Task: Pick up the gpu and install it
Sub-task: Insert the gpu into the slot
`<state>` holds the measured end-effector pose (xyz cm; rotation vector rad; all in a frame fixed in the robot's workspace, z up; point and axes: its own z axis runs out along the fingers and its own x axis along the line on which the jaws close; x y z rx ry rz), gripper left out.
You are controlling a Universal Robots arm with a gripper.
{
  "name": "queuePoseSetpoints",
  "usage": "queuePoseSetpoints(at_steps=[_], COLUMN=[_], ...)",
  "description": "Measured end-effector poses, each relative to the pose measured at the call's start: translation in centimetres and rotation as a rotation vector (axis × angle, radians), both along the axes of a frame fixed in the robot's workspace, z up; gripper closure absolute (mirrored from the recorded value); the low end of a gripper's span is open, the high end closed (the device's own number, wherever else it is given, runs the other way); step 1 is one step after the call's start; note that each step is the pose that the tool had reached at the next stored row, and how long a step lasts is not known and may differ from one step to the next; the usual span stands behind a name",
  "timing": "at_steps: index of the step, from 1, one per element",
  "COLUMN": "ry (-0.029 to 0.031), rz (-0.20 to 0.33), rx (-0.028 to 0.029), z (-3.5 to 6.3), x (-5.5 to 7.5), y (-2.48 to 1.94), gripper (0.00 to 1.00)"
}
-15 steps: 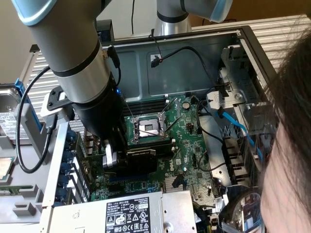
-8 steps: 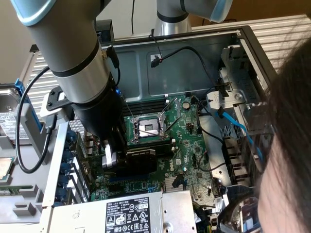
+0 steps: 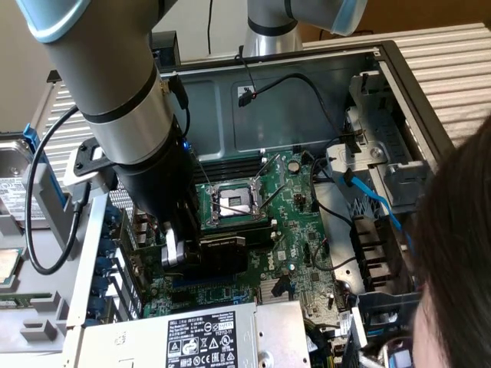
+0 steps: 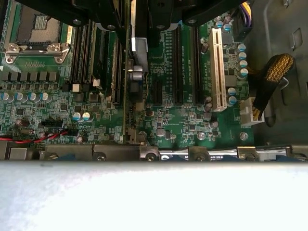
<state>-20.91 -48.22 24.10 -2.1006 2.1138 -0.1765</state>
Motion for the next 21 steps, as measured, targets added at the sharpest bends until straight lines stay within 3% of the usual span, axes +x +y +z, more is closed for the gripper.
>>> queuePoseSetpoints(at_steps=[21], ry=[-0.0001], rz=[0.000], rx=[0.0001], z=[-0.04], x=[0.00], y=[0.00], gripper=[0.73])
